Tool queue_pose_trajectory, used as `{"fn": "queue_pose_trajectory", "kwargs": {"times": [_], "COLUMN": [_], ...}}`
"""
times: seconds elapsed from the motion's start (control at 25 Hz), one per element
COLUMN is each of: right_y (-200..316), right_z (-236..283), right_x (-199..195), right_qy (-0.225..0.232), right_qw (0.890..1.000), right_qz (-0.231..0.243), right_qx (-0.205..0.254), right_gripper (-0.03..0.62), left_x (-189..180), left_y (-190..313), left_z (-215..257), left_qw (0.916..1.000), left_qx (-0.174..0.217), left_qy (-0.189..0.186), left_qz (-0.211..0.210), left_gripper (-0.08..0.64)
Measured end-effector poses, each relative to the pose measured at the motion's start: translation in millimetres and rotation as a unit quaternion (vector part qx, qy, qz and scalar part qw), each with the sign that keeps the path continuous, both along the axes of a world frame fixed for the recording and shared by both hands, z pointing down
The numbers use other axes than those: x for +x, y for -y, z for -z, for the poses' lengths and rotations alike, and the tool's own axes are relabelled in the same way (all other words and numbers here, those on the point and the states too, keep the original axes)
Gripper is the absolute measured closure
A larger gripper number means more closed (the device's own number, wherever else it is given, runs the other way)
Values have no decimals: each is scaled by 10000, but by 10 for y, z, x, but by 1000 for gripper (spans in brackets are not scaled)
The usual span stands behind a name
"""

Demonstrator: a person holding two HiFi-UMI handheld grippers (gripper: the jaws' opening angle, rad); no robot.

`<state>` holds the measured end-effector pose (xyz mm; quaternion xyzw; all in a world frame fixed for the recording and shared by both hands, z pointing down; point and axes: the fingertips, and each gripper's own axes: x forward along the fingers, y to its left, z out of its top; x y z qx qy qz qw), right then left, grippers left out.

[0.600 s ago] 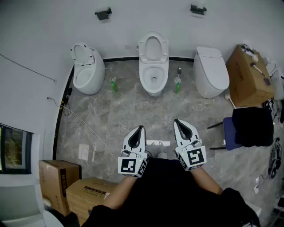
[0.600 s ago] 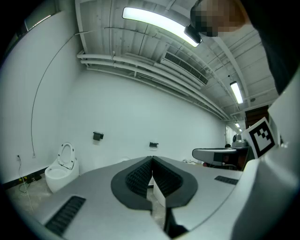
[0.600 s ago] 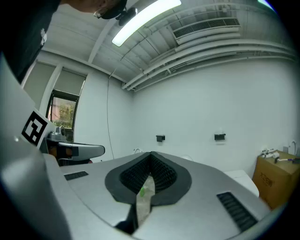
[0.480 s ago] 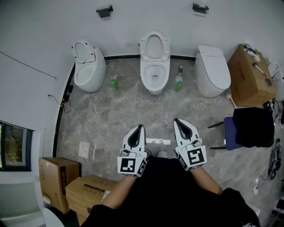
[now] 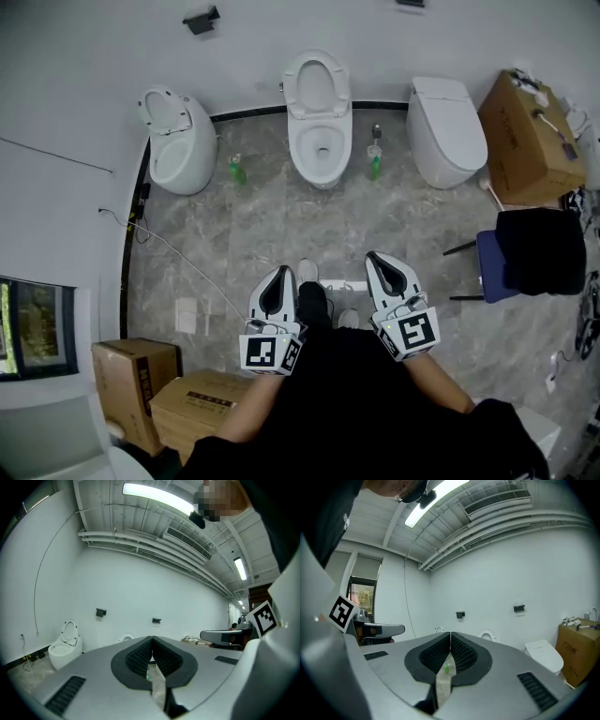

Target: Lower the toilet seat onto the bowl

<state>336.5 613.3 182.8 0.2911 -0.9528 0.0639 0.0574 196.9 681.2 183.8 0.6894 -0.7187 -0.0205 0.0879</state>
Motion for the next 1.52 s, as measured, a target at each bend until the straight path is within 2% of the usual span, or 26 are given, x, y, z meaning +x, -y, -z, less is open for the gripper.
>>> {"fn": "queue_pose_trajectory", "kwargs": {"times": [0.24, 0.48, 0.6, 0.8, 0.96, 1.12, 1.28, 1.4, 1.52], "right_y": [280, 656, 916, 1443, 1938, 2324, 2552, 2753, 2859], "right_z": [-178, -317, -363, -291, -168, -4, -101, -103, -175], "right_x": [2, -281, -551, -1185, -1714, -2199, -2501, -2662, -2762], "right_qy": [-180, -385, -522, -697, -654, -517, -752, -766, -851], "right_qw": [9995, 9983, 9975, 9971, 9978, 9987, 9970, 9968, 9954], "right_qz": [-223, -317, -245, -59, -42, -39, -43, -206, -313], "right_qx": [-151, -314, -413, -286, -115, 2, -161, -128, -307], "right_gripper": [561, 561, 561, 561, 561, 561, 561, 561, 561], "left_x": [-87, -460, -683, -1245, -1702, -2081, -2392, -2578, -2718], "left_y": [338, 754, 1019, 1532, 1962, 2341, 2645, 2848, 3030], "left_z": [-165, -246, -302, -332, -325, -323, -313, -309, -342], "left_qw": [9998, 9995, 9993, 9988, 9990, 9988, 9984, 9981, 9979], "left_qx": [-85, -61, -105, -44, -118, -200, -172, -134, -94], "left_qy": [-22, -261, -345, -492, -431, -454, -512, -538, -547], "left_qz": [-176, -135, -124, -10, 93, 17, -153, -273, -335], "left_gripper": [545, 545, 545, 545, 545, 545, 545, 545, 545]}}
